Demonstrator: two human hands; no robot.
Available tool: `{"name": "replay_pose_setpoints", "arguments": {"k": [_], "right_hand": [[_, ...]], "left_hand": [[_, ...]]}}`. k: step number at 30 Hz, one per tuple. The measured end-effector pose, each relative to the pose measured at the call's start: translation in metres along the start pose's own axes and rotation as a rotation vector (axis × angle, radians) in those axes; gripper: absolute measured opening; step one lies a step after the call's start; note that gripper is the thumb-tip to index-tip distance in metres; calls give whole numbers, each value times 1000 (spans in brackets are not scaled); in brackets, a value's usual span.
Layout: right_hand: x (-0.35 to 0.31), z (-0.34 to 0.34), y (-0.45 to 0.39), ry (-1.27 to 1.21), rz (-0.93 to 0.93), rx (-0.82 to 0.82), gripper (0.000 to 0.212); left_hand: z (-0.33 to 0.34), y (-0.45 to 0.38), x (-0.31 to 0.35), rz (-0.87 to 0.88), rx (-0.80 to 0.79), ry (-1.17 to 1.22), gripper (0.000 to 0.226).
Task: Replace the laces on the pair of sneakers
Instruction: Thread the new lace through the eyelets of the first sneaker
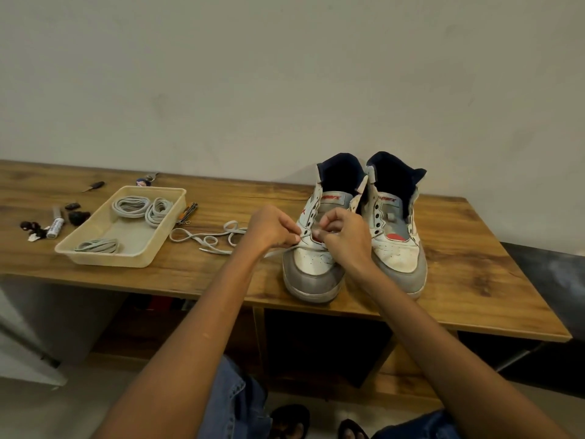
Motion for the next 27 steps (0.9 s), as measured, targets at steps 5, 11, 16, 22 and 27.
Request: {"name": "replay_pose_setpoints", "arguments": {"k": [5, 11, 16, 22, 27], "right_hand": [[4, 8, -2, -34, -14, -35, 29], [7, 9, -4, -45, 39, -62, 27], [14, 11, 4, -123, 113, 136, 26], [9, 13, 5, -55, 74, 116, 29], [0, 13, 3, 145, -2, 31, 29]], "left_hand": [[-2, 3, 3, 40, 20, -62, 24], [-1, 7, 9, 60, 45, -140, 24], [-3, 7, 10, 60, 67, -166, 25], [-4, 8, 10, 55, 66, -178, 24], [0, 9, 12, 52, 82, -248, 24]]}}
Point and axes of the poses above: each hand's wrist, its own y-axis away from the middle knuckle, its own z-axis out of the palm, x = y × z, the point moved 8 cm from there along -y, towards the middle knuckle, and after that the axes turned 14 degrees about -x, right-handed, at the moved point
